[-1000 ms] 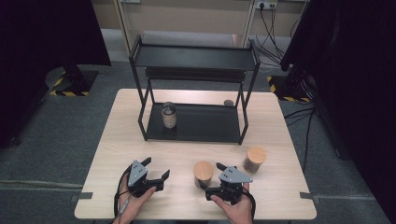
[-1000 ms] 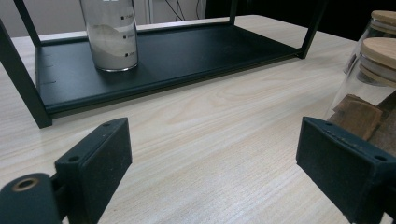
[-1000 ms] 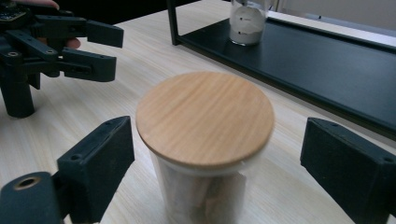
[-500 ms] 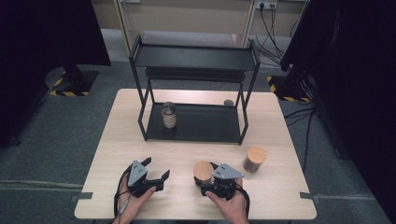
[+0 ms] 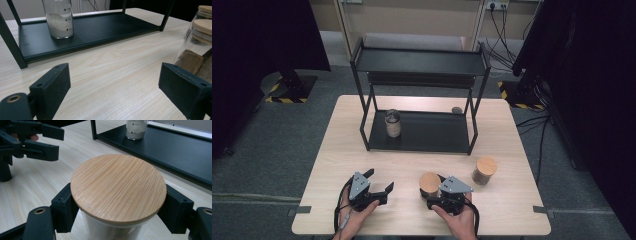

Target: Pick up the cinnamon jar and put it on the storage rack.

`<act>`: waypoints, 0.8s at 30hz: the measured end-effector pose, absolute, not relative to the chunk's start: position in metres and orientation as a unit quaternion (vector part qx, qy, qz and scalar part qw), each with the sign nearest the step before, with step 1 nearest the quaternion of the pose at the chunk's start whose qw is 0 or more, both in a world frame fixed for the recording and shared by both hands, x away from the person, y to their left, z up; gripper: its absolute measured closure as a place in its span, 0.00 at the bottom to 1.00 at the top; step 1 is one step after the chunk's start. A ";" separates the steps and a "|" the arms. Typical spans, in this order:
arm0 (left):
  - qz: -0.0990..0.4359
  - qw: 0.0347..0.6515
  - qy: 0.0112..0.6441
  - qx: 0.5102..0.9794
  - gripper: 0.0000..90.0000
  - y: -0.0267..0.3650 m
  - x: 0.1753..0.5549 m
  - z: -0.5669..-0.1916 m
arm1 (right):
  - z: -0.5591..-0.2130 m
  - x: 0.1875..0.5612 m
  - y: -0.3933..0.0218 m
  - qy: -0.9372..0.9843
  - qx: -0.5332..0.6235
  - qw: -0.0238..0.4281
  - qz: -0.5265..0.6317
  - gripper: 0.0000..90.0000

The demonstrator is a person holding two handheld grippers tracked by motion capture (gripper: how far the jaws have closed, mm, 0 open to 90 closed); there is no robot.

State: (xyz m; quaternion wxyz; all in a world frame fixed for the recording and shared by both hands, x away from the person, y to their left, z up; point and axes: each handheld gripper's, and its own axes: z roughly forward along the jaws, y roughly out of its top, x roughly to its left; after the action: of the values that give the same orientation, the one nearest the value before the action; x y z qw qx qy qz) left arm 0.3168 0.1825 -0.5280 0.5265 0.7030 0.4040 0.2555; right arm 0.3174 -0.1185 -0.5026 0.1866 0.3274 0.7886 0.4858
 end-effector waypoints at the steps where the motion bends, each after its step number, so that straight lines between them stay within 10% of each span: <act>1: 0.256 0.526 0.404 0.703 0.11 0.182 0.317 -0.528 | -0.502 0.317 -0.119 0.788 0.327 0.189 0.486 0.29; 24: 0.257 0.525 0.402 0.705 0.11 0.182 0.317 -0.528 | -0.483 0.329 -0.122 0.768 0.349 0.220 0.490 0.29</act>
State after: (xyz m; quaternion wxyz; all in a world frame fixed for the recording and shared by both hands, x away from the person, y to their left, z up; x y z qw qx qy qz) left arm 0.3165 0.1821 -0.5280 0.5249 0.7045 0.4024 0.2572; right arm 0.3288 -0.1219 -0.4832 0.2196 0.3486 0.7681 0.4901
